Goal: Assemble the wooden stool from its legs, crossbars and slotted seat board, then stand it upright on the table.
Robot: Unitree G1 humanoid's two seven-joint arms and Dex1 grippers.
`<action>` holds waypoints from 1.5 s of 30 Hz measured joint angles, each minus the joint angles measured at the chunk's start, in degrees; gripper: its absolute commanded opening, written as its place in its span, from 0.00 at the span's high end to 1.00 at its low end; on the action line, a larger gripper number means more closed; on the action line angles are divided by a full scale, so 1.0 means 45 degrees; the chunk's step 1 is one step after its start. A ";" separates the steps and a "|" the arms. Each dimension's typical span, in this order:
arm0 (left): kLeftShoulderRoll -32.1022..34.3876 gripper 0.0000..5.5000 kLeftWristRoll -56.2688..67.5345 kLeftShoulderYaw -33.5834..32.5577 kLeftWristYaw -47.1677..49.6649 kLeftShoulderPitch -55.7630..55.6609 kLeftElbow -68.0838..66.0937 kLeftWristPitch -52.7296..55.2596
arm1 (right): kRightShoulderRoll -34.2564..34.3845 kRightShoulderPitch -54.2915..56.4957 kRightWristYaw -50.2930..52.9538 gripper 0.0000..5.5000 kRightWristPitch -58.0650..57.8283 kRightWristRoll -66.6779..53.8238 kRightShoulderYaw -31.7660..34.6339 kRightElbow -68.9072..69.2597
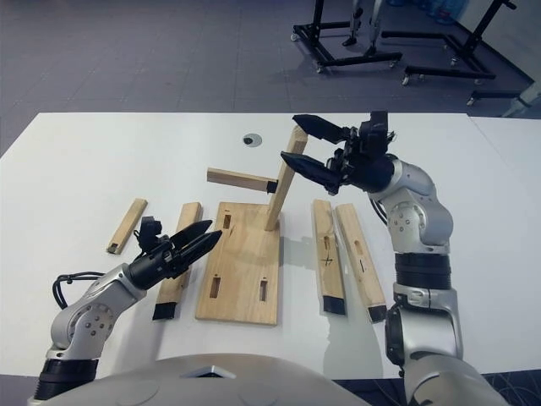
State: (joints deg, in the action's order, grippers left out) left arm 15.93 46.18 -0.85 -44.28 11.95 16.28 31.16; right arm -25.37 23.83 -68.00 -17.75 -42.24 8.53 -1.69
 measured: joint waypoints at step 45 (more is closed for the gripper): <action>-0.3844 0.29 -0.6449 0.1740 0.7135 0.4763 0.2054 -0.6213 | -0.0676 -1.1484 1.2258 0.57 -0.8247 0.3644 0.1255 0.8389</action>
State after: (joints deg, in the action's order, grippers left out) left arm -1.36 17.16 6.98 -12.18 33.39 25.52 3.20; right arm -28.41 -27.85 -12.84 -54.86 -25.84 14.18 36.06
